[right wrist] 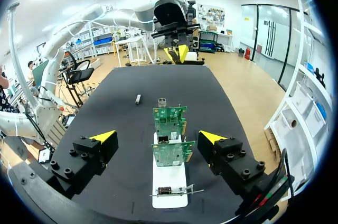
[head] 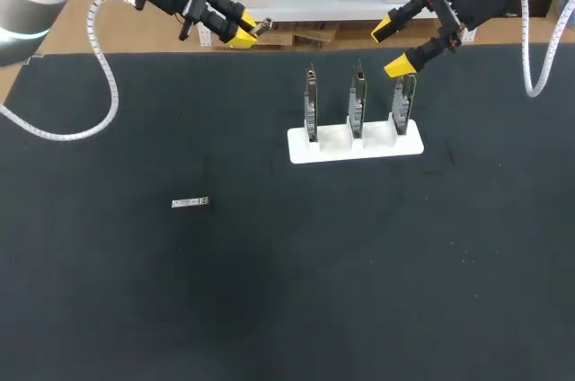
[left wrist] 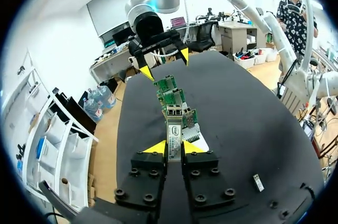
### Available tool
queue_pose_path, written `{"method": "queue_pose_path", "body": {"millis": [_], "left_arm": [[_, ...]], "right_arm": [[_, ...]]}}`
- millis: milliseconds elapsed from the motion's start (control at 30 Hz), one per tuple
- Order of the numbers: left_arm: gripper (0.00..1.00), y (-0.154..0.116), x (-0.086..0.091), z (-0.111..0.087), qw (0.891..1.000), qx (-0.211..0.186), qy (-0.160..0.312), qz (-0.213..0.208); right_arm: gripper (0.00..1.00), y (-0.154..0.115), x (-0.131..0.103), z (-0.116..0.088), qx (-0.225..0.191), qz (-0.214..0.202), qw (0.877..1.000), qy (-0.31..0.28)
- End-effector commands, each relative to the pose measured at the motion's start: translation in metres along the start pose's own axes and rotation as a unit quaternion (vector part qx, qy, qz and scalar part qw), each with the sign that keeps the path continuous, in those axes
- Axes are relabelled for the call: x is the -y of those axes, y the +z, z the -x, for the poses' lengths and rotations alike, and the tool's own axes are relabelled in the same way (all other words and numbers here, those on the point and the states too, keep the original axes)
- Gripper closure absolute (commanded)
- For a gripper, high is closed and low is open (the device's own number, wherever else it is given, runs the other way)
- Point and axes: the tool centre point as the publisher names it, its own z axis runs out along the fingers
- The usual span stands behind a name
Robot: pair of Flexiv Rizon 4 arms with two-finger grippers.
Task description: Pick up the optical module with the left hand, and insert it into the network port with the right hand.
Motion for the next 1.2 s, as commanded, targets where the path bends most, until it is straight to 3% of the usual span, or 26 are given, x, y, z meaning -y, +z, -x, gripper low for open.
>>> {"method": "queue_pose_path", "body": {"millis": [33,133,200,300,600,733,867,967,1067,1200], "left_arm": [[1.00,-0.001,-0.002,0.001,1.000,-0.002,0.000,-0.003],[1.00,-0.001,-0.002,0.001,1.000,-0.002,0.000,-0.003],[1.00,0.002,0.009,-0.009,0.999,0.034,-0.009,0.014],[1.00,0.010,0.017,-0.009,0.998,0.050,-0.010,0.032],[1.00,0.017,0.025,0.014,0.994,0.081,0.003,0.074],[1.00,0.015,0.025,0.026,0.994,0.078,0.007,0.083],[1.00,0.017,0.020,0.035,0.993,0.081,0.008,0.087],[1.00,0.021,0.013,0.036,0.990,0.109,0.020,0.086],[1.00,0.031,-0.003,0.035,0.986,0.143,0.044,0.067],[1.00,0.043,-0.023,0.039,0.986,0.150,0.065,0.022]], "right_arm": [[0.00,0.000,-0.002,0.000,0.000,-0.002,1.000,0.000],[0.00,0.000,-0.002,0.000,0.000,-0.002,1.000,0.000],[0.00,0.000,-0.002,0.000,0.000,-0.002,1.000,0.000],[0.00,0.000,-0.002,0.000,0.000,-0.002,1.000,0.000],[0.00,0.000,-0.002,0.000,0.000,-0.002,1.000,0.000],[0.00,0.000,-0.002,0.000,0.000,-0.002,1.000,0.000],[0.00,0.000,-0.002,0.000,0.000,-0.002,1.000,0.000],[0.00,0.000,-0.002,0.000,0.000,-0.002,1.000,0.000],[0.00,0.000,-0.002,0.000,0.000,-0.002,1.000,0.000],[0.00,0.000,-0.002,0.000,0.000,-0.002,1.000,0.000]]}}
